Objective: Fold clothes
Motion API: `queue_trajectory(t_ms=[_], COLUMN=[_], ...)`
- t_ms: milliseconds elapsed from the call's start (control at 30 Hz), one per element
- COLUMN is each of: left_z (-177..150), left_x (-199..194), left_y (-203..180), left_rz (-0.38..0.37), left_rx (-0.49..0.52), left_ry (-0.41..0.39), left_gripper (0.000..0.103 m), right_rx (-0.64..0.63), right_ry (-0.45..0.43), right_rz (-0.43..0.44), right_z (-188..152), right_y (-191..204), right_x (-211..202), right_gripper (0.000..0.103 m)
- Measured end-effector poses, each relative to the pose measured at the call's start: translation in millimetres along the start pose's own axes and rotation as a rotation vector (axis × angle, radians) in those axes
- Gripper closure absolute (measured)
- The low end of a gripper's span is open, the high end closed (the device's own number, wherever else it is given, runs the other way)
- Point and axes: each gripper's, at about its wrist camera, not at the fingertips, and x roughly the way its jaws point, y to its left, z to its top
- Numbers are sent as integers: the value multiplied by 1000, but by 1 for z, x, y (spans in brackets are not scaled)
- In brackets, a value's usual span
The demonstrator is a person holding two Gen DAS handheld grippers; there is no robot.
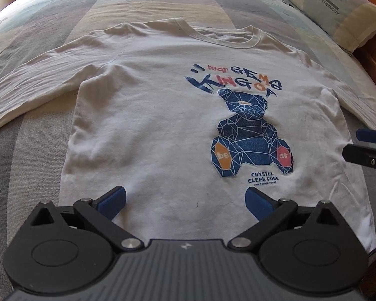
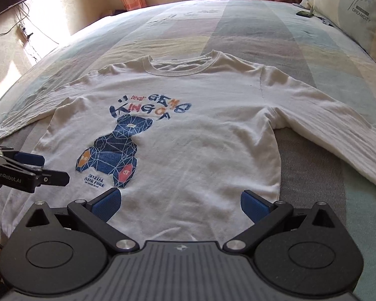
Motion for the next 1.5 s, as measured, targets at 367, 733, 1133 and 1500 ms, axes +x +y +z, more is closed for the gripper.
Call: queue_trajectory(t_ms=[367,733,1133,1500], left_z=[-18,-24,-53,-100], left_x=[1,-17,-20,-67], left_y=[-5,4,9,16], left_rz=[95,136,142,7], left_rx=[-59,-106,-24,111], left_ry=[-22,-4,-97,-304], left_gripper=[1,1,1,1], right_rx=[70,-187,-148,-170], right_ry=[-55,-5,68,-67], right_rz=[58,-22,-127,-13], right_z=[45,22,28,-66], right_y=[-58,-34,-17,48], right_x=[75,70,67,-31], right_gripper=[0,0,0,0])
